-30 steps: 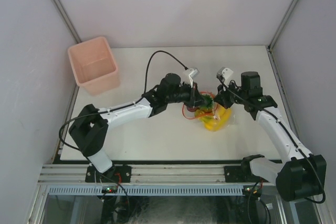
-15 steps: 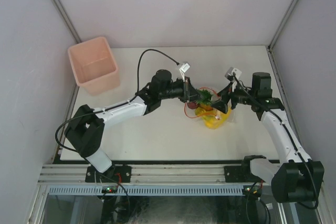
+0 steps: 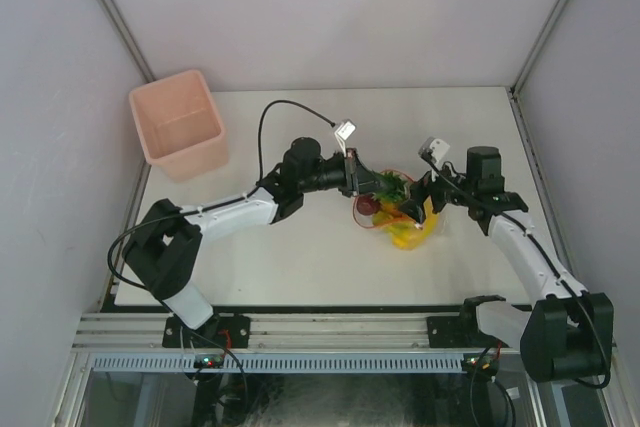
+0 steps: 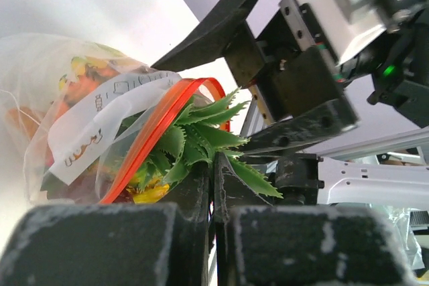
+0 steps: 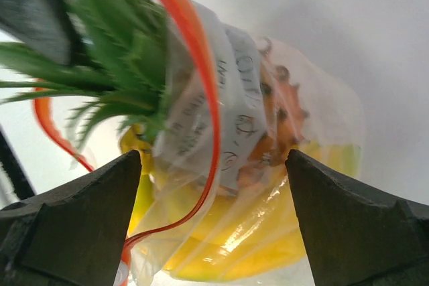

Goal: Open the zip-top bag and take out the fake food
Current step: Pick up the fake fruit from the zipper food storage bag.

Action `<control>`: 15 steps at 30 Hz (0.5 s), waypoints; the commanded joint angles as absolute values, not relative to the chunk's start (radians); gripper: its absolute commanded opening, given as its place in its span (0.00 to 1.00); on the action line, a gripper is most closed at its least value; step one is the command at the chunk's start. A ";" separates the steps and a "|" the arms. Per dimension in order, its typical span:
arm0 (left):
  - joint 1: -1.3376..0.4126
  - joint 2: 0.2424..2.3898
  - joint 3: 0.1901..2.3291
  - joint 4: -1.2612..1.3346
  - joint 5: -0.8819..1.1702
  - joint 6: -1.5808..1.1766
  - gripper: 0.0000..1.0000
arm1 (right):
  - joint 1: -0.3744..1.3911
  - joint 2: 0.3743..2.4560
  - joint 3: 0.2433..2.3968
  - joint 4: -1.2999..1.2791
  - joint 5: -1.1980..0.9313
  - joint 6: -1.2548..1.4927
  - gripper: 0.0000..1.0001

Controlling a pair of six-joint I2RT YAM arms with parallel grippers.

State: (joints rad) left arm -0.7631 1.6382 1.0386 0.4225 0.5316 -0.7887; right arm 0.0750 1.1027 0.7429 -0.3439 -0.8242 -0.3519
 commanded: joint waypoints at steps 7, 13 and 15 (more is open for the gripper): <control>-0.725 1.602 0.989 0.676 0.607 -0.908 0.00 | 0.128 1.143 0.749 -0.302 -0.458 -0.374 0.87; -0.682 1.585 0.893 0.863 0.657 -1.002 0.00 | 0.097 1.115 0.757 -0.350 -0.607 -0.423 0.89; -0.679 1.602 0.883 0.917 0.695 -1.034 0.00 | 0.082 1.124 0.768 -0.351 -0.613 -0.404 0.88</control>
State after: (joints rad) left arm -0.6971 1.6379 0.9081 0.6800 0.5991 -0.9367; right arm 0.1078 1.1393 0.7429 -0.3546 -0.5873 -0.3870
